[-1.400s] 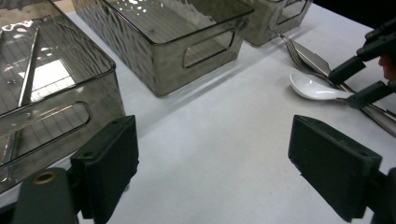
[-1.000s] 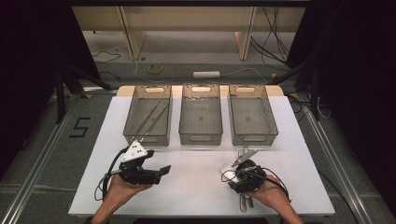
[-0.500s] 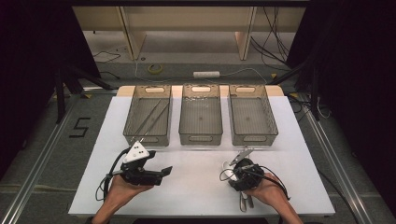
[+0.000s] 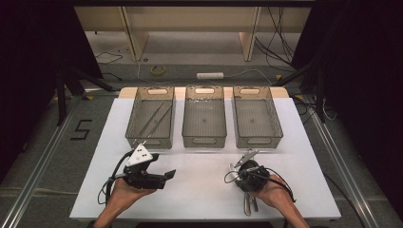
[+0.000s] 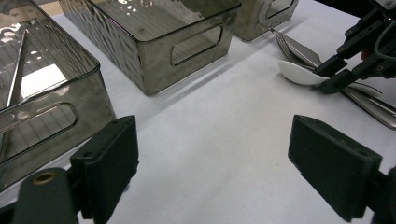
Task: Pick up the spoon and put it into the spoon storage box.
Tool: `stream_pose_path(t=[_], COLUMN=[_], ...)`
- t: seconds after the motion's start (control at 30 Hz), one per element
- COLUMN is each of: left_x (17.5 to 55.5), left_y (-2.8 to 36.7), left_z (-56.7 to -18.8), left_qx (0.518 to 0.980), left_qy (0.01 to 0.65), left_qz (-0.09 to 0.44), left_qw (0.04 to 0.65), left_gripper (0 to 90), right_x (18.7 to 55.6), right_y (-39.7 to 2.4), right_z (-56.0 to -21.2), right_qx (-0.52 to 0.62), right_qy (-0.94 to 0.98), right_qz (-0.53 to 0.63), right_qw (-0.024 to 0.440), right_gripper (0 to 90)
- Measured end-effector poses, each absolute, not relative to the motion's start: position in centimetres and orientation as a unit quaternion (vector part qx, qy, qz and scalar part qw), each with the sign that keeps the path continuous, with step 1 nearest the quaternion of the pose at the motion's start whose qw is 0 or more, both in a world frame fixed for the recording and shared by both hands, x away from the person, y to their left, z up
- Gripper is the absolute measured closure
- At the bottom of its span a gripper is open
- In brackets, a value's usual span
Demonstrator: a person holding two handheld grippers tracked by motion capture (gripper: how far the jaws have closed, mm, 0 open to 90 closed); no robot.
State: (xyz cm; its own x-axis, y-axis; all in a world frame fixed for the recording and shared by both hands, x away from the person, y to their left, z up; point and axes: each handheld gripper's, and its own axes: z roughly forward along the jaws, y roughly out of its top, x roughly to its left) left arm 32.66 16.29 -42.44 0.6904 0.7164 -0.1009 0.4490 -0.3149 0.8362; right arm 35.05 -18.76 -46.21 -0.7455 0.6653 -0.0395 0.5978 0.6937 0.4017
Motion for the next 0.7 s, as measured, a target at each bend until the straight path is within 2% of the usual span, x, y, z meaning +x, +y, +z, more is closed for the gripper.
stream_pose_path(t=[0.13,0.37,0.7], left_x=[32.7,32.6,32.7], left_y=[16.3,16.4,16.7], left_z=[-42.4,-42.4,-42.3], left_qx=[0.797,0.791,0.78], left_qy=[0.364,0.365,0.368], left_qz=[0.147,0.149,0.153], left_qw=[0.459,0.468,0.482], left_gripper=[15.5,15.5,15.5], right_x=[35.0,35.0,35.7], right_y=[-18.9,-18.9,-19.5], right_z=[-46.0,-45.7,-43.5], right_qx=[0.342,0.331,0.333], right_qy=[0.914,0.915,0.901], right_qz=[0.188,0.198,0.251], right_qw=[0.108,0.115,0.119], right_gripper=[83.6,84.2,84.3])
